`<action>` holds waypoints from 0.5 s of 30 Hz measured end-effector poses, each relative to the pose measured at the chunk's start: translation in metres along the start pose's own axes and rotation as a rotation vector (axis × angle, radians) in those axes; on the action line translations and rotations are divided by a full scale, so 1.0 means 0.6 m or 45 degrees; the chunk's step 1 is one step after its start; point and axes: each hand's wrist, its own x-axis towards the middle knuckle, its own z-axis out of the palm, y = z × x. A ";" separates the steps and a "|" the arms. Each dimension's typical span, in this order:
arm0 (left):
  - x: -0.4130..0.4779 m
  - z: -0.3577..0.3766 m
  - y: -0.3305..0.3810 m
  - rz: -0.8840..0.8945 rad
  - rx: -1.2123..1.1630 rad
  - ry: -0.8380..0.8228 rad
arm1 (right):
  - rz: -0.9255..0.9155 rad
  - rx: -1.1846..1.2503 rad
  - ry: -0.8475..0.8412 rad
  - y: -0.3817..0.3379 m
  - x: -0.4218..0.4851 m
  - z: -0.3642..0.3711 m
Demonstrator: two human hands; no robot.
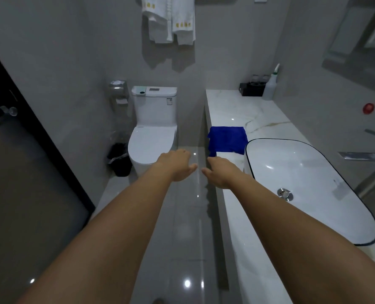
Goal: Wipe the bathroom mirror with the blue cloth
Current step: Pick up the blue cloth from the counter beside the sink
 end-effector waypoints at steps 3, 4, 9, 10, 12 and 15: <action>0.067 -0.002 -0.040 0.025 -0.041 -0.020 | 0.039 0.001 0.027 -0.008 0.071 0.003; 0.090 -0.004 -0.055 0.039 -0.063 -0.019 | 0.047 0.005 0.035 -0.013 0.098 0.003; 0.208 -0.021 -0.146 0.081 -0.090 -0.056 | 0.097 0.025 -0.006 -0.049 0.221 -0.005; 0.232 -0.026 -0.163 0.089 -0.082 -0.062 | 0.119 0.036 -0.007 -0.053 0.244 -0.008; 0.276 -0.038 -0.189 0.106 -0.065 -0.078 | 0.169 0.056 -0.002 -0.058 0.286 -0.018; 0.345 -0.048 -0.217 0.155 -0.046 -0.104 | 0.222 0.090 0.026 -0.061 0.348 -0.029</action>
